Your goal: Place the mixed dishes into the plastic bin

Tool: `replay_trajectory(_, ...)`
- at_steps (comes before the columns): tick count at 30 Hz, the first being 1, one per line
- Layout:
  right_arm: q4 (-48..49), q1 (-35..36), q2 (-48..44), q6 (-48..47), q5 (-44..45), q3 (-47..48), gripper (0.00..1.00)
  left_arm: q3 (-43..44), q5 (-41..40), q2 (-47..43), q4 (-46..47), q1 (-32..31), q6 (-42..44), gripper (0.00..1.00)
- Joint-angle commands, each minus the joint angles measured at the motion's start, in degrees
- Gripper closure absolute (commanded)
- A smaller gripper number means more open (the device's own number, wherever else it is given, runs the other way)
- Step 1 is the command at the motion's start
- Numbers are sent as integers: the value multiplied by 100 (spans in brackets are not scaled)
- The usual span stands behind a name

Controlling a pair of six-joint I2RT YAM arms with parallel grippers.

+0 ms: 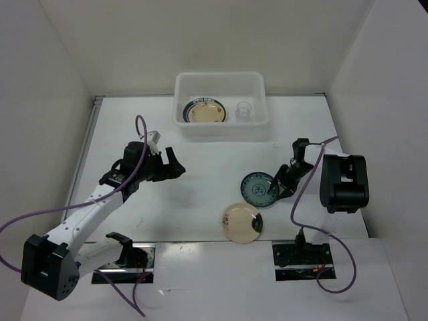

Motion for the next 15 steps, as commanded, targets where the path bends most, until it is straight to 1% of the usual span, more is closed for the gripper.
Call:
replay_trajectory(1,489,229,3,358,-307,-269,48,-10,-108,-64,29,-10,-44,0)
replay_trajectory(3,752,291,-67,482,-413,-349,52,-10,-109,-64,-24,-10,-44,0)
replay_trajectory(4,841,291,-67,569,-414,-418,52,-10,-109,-64,-24,-10,-44,0)
replay_trajectory(5,911,352,-120,570,-414,-480,57,-10,-109,-64,-24,-10,-44,0)
replay_trajectory(7,1140,353,-120,701,-414,-533,59,-10,-109,-64,-24,-10,-44,0)
replay_trajectory(9,1263,406,-120,702,-414,-594,65,-10,-109,-64,-24,43,-44,0)
replay_trajectory(10,1377,406,-120,772,-414,-595,65,-10,-109,-64,-24,43,-44,0)
replay_trajectory(14,1641,589,-330,895,-291,-647,82,-10,-56,42,-76,113,-44,0)
replay_trajectory(15,1641,590,-383,965,-230,-647,88,-10,14,42,-77,114,-44,0)
